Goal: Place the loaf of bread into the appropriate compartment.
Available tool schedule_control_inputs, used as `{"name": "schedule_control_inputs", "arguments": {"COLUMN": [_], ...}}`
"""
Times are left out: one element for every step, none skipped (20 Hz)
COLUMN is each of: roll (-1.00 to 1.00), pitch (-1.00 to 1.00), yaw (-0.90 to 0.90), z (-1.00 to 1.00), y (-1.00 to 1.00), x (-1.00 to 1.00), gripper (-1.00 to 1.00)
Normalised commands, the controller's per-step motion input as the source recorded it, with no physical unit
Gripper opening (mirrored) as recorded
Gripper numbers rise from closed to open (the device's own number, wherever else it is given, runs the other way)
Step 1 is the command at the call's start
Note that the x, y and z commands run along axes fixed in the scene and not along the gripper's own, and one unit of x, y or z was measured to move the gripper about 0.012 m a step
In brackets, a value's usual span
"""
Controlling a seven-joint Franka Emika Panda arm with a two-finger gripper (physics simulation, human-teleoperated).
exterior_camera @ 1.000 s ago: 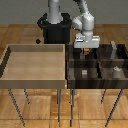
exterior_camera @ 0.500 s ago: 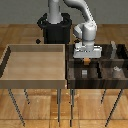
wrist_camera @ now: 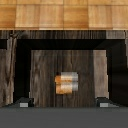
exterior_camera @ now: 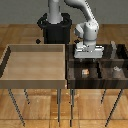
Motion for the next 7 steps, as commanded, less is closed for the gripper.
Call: {"name": "schedule_control_inputs", "arguments": {"roll": [0.00,0.00,0.00,0.00,0.00,0.00,0.00], "pitch": [0.00,0.00,0.00,0.00,0.00,0.00,0.00], "yaw": [0.00,0.00,0.00,0.00,0.00,0.00,0.00], "z": [0.00,0.00,0.00,0.00,0.00,0.00,0.00], "y": [0.00,0.00,0.00,0.00,0.00,0.00,0.00], "x": [0.00,0.00,0.00,0.00,0.00,0.00,0.00], "gripper": [1.00,1.00,1.00,1.00,1.00,1.00,1.00]}}
